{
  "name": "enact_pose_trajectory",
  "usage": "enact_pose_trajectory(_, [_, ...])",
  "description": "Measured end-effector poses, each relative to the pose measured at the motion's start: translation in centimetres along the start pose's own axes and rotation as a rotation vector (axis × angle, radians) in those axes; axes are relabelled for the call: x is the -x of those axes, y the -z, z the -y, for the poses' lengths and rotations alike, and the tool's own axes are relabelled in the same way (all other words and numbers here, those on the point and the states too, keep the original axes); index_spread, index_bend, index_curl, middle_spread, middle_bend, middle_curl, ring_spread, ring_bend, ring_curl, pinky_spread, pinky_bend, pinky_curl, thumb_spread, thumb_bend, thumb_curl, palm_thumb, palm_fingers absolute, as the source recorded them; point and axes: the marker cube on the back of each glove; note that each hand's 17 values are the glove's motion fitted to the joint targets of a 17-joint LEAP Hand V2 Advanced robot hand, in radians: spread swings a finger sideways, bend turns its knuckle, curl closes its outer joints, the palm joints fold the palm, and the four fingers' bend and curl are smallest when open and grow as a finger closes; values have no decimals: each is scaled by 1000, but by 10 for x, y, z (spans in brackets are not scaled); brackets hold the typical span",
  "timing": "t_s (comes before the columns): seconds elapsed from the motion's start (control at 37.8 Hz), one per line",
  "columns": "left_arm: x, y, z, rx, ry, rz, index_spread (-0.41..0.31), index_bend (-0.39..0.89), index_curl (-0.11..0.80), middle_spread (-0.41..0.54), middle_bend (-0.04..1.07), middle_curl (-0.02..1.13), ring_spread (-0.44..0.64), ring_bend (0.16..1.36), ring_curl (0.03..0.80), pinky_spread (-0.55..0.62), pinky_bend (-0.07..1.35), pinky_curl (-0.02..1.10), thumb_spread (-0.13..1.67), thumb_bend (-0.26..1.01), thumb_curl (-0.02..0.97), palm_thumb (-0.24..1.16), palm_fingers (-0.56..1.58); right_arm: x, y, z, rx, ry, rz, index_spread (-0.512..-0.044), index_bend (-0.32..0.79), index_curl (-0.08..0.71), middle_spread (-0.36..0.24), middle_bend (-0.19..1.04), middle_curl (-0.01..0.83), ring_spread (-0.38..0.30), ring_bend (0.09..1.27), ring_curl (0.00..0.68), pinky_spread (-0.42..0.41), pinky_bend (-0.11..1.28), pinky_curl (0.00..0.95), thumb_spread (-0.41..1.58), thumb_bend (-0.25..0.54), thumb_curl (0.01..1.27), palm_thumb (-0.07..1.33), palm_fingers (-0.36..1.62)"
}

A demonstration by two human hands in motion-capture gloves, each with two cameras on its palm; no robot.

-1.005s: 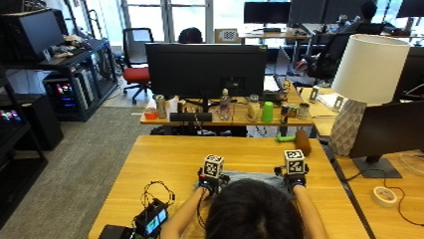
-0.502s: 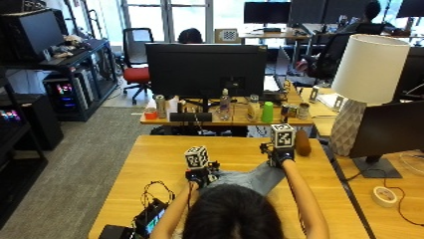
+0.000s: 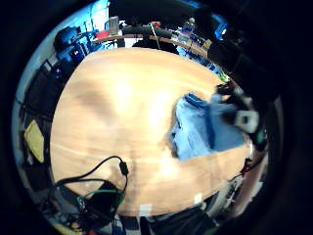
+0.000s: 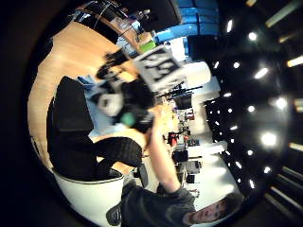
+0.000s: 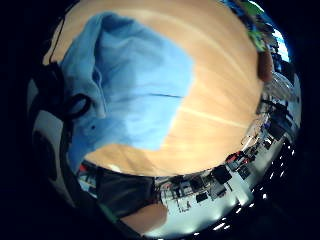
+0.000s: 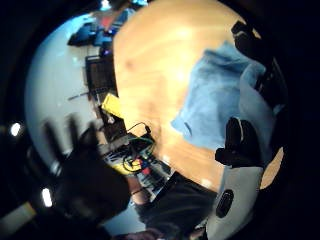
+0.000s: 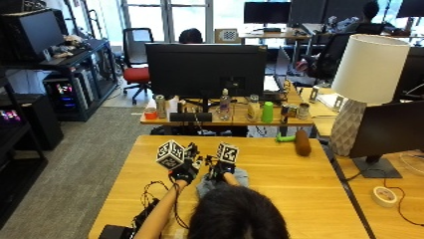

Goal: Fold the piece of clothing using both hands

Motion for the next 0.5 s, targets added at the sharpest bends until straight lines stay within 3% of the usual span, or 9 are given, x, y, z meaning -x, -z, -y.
enact_pose_trajectory(0.11, [8,18,-7,2,44,-4,-102,-25,160,99,247,315,99,816,378,197,680,383,1459,66,272,400,211,18,-47,26,74,-37,77,-280,-58,35,-108,340,476,-230,932,499,-335,915,457,836,-21,449,1116,1043])
enact_pose_trajectory(0.21, [17,29,-12,-1,69,5,-105,-1,130,106,251,326,93,847,382,193,701,387,1469,60,281,393,187,20,-59,44,15,-66,158,-274,-57,11,-89,249,452,-224,932,493,-353,942,457,898,-38,442,1065,960])
enact_pose_trajectory(0.34, [31,32,-7,-19,97,9,-106,25,109,116,256,337,95,860,380,198,721,386,1477,49,288,381,168,13,-31,55,-160,7,265,-267,-17,1,-65,195,435,-188,881,466,-321,930,440,1025,-33,409,993,881])
enact_pose_trajectory(0.42, [33,33,-6,-10,117,-8,-110,33,100,119,259,342,95,868,377,202,726,385,1482,42,291,371,163,20,0,33,-162,135,337,-266,15,8,-59,209,439,-164,821,449,-278,900,429,1079,-21,399,977,837])
enact_pose_trajectory(0.5, [31,34,-7,25,149,-64,-112,40,94,121,262,348,95,876,375,207,724,382,1486,38,295,368,158,21,36,9,-206,201,297,-266,58,22,-55,221,441,-144,753,427,-224,847,409,1118,-17,392,966,783])
